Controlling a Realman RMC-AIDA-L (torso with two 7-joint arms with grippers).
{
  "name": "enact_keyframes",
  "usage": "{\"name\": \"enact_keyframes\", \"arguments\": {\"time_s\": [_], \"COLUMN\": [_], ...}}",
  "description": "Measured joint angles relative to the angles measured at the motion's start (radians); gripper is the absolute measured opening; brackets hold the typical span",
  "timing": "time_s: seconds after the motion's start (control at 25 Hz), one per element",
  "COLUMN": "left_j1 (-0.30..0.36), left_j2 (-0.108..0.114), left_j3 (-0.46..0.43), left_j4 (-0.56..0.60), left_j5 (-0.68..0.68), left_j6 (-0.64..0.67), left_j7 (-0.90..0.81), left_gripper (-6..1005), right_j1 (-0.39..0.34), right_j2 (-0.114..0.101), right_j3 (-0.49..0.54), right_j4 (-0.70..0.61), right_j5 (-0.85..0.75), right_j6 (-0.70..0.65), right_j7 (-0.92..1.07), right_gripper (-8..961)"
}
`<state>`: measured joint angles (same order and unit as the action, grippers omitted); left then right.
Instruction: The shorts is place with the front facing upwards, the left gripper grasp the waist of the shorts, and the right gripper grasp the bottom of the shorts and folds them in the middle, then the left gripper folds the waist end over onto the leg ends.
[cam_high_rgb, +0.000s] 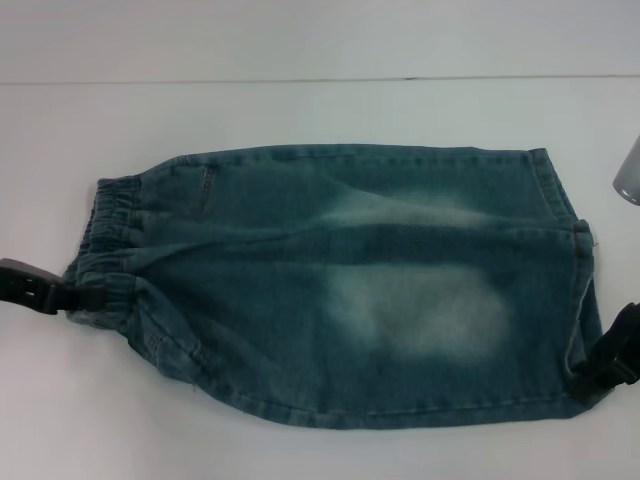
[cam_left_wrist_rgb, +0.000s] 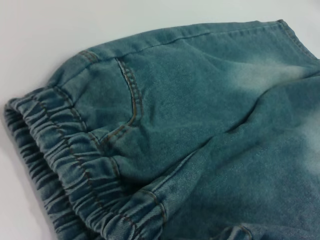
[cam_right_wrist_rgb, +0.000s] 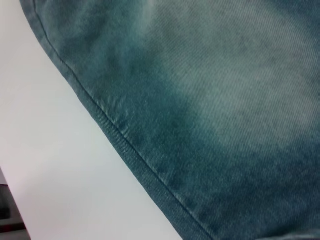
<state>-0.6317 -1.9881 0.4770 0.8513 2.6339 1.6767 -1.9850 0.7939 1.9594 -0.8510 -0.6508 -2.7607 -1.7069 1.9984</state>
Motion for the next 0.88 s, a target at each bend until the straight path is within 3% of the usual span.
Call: {"name": "enact_keyframes", "arguments": {"time_s": [0.36, 0.52, 0.68, 0.88], "left_j1": [-0.013, -0.016, -0.015, -0.028], "left_j2": [0.003, 0.007, 0.028, 0.059], "left_j3": [0.002, 0.003, -0.002, -0.024], "left_j4": [0.0, 0.002, 0.009, 0.009], "left_j5": [0.0, 0.006, 0.008, 0.009], "left_j6": [0.002, 0.013, 0.062, 0.091], "left_j7": [-0.002, -0.016, -0.059, -0.136], "left_gripper": [51, 52, 54, 55], "right_j1": [-0.006, -0.02, -0.049, -0.081], "right_j2": [-0.001, -0.014, -0.052, -0.117], "right_j3": [-0.001, 0.025, 0.143, 0.351], "right_j4": [-0.001, -0.011, -0.008, 0.033], "right_j5": [0.0, 0.008, 0.013, 0.062], "right_j6": [0.001, -0.033, -0.099, -0.184], "right_j7": [0.0, -0.028, -0.11, -0.227], "right_gripper": [65, 48, 44, 45]}}
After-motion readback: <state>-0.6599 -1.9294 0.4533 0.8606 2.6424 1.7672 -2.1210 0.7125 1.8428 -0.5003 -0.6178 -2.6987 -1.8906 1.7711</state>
